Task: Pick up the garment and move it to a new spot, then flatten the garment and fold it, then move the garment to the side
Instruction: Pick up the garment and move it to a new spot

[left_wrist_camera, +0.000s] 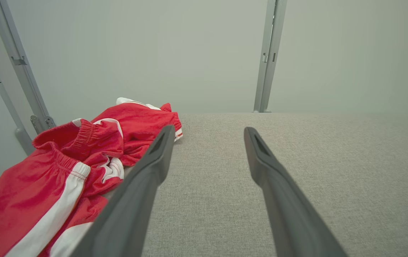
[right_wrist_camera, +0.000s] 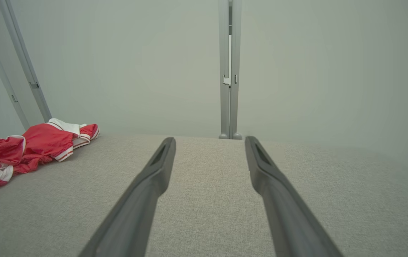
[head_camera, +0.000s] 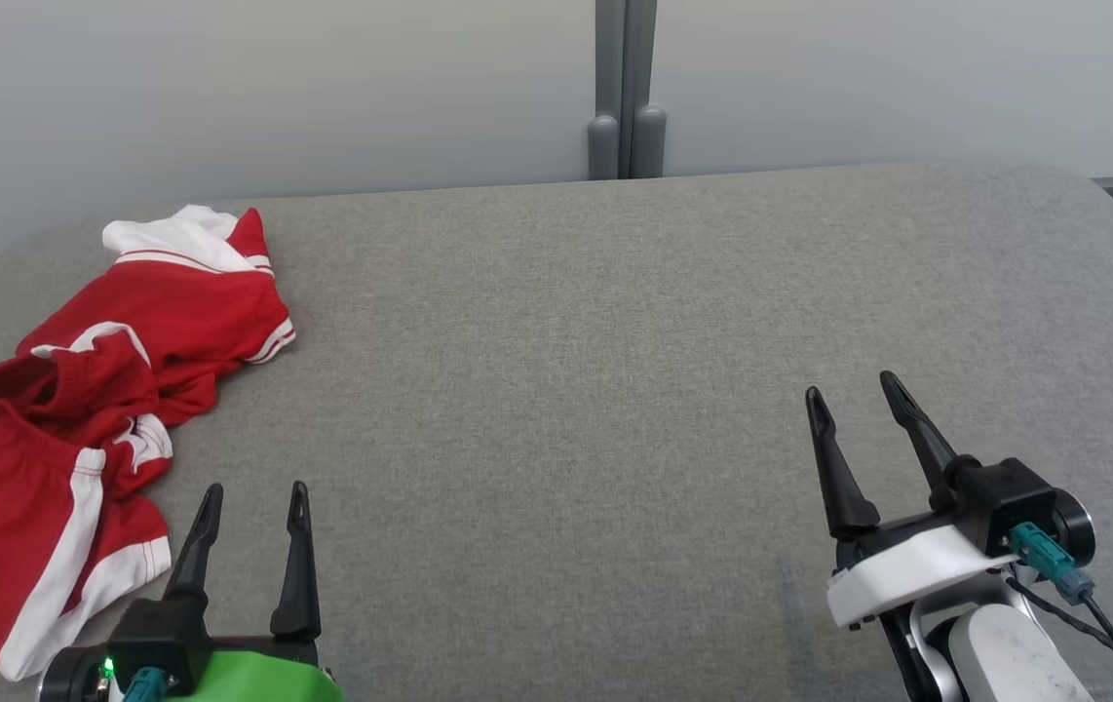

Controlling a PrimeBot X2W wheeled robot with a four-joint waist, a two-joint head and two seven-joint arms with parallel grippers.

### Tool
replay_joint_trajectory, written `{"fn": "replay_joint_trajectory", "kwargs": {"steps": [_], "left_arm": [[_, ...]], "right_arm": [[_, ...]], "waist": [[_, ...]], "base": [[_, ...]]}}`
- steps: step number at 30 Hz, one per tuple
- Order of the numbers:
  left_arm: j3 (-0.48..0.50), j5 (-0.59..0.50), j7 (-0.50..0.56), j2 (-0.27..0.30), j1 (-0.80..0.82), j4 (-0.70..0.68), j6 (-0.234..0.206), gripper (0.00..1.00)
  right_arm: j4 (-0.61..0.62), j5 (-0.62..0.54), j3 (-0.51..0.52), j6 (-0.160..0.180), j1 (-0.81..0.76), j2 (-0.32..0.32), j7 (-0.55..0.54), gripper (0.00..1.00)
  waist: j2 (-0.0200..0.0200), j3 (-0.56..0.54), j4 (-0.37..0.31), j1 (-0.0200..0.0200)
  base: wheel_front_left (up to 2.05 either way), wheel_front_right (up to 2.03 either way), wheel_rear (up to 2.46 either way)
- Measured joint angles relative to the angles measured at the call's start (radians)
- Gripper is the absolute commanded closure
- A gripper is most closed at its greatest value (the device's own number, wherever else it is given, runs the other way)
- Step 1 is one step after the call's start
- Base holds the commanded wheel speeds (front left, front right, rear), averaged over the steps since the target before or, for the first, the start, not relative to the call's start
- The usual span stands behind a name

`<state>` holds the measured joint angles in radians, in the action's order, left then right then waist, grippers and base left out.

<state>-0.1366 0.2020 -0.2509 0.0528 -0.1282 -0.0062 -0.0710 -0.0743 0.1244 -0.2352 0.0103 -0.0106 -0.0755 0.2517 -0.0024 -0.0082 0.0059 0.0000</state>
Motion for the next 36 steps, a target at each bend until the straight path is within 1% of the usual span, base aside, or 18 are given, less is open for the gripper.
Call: {"fn": "replay_joint_trajectory", "kwargs": {"steps": [4,10,12,13,16,21,30,31,33,36], "left_arm": [[-0.005,0.0,-0.001,0.0,0.001,0.001,0.001,0.0],[-0.008,0.0,-0.001,-0.002,0.002,0.001,0.001,0.0],[-0.007,0.0,-0.001,-0.002,0.002,0.001,0.0,0.0],[-0.005,0.0,-0.001,-0.002,0.002,0.001,0.0,0.0],[0.0,0.0,-0.001,-0.002,0.002,0.001,0.0,0.0],[0.001,-0.006,-0.001,-0.002,0.002,0.003,-0.004,0.0],[0.01,-0.006,-0.001,-0.002,0.001,0.022,-0.006,0.0],[0.016,-0.006,-0.001,-0.002,0.001,0.02,-0.008,0.0],[0.03,-0.006,-0.001,-0.002,0.001,0.017,-0.01,0.0],[0.038,-0.006,-0.001,-0.002,0.0,0.013,-0.016,0.0]], "right_arm": [[0.0,0.0,0.002,0.0,-0.002,0.002,0.0,0.0],[0.0,0.0,0.004,-0.001,-0.008,0.003,0.0,0.0],[0.0,0.0,0.003,-0.003,-0.012,0.004,0.0,0.0],[0.0,0.0,0.001,-0.011,-0.014,0.004,0.0,0.0],[-0.001,0.0,-0.006,-0.019,-0.015,0.005,0.0,0.0],[-0.005,0.0,-0.014,-0.027,-0.015,0.007,0.0,0.0],[-0.006,0.0,-0.03,-0.031,-0.018,0.011,0.0,0.0],[-0.008,0.0,-0.036,-0.036,-0.018,0.012,0.0,0.0],[-0.01,0.0,-0.045,-0.037,-0.018,0.014,0.0,0.0],[-0.013,-0.002,-0.051,-0.044,-0.017,0.013,0.0,0.0]], "waist": [[0.0,0.0,0.022,0.0],[0.0,0.0,0.072,0.0],[0.0,0.0,0.093,0.0],[0.0,0.0,0.104,0.0],[0.0,-0.001,0.14,0.0],[0.0,-0.002,0.203,0.0],[0.0,-0.001,0.314,0.0],[0.0,-0.001,0.323,-0.0001],[0.0,0.002,0.336,0.0],[0.0,0.012,0.338,-0.0001]], "base": [[0.0,0.0,0.0],[0.0,0.0,0.0],[0.0,0.0,0.0],[0.0,0.0,0.0],[0.0,0.0,0.0],[0.0,0.0,0.0],[0.0,0.0,0.0],[0.0,0.0,0.0],[0.0,0.0,0.0],[0.0,0.0,0.0]]}}
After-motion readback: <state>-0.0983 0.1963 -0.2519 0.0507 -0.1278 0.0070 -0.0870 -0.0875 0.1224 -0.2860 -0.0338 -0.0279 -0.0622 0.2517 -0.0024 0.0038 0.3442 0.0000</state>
